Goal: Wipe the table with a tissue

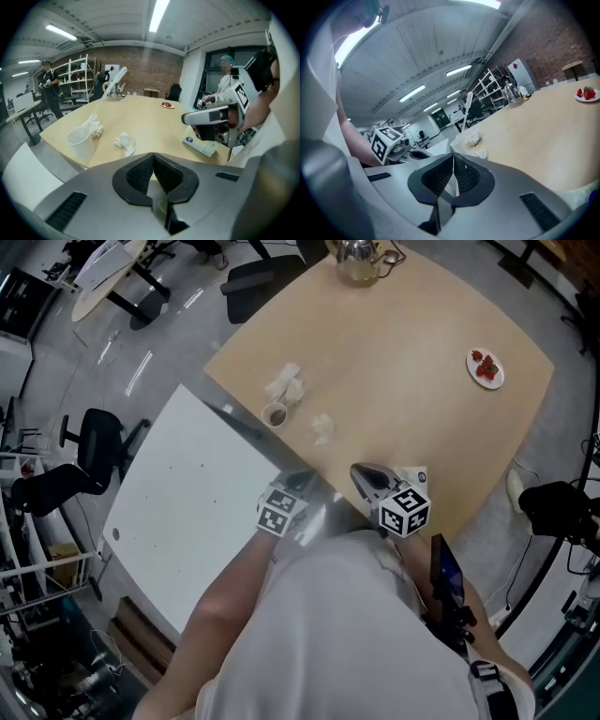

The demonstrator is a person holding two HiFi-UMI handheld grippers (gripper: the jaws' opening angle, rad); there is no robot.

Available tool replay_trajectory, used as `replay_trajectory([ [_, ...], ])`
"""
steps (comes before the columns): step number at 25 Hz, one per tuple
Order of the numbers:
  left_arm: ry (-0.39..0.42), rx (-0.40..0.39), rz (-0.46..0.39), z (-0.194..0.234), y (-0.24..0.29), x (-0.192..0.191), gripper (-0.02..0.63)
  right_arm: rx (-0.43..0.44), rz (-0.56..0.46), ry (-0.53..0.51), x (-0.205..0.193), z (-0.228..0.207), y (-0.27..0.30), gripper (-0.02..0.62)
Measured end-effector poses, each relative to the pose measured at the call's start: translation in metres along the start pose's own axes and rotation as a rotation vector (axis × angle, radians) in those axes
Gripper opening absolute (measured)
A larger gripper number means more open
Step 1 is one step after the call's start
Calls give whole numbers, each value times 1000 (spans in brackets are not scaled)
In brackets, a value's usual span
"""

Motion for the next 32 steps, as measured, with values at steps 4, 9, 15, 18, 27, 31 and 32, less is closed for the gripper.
replay_trajectory([
  [4, 45, 21, 100, 26, 29, 2, 6, 11, 3, 44, -4, -5, -3, 17],
  [9, 66, 40, 152, 50, 57, 18, 29, 19, 9, 46, -3, -9, -1, 17],
  [15, 95, 63, 241, 67, 87, 19, 196, 67, 11, 30, -4, -2, 10, 17],
  [18, 93, 62, 250, 71, 99, 22, 207, 67, 3, 41, -4, -2, 12, 17],
  [27, 235, 83, 309, 74, 121, 24, 196, 28, -19, 68, -4, -12, 3, 17],
  [31, 262, 64, 324, 76, 125, 23, 164, 26, -14, 71, -5, -13, 3, 17],
  [32, 259, 60, 326, 76, 125, 22, 162, 25, -14, 74, -6, -12, 2, 17],
])
Point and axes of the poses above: the fingertips, and each gripper's own axes: y forward along the fingers, z to its left, x out of its top, the point moved 3 cm from there along -y, backward along the fingers, and after that the axes turned 6 degrees about -y, right-handed, at the moved point
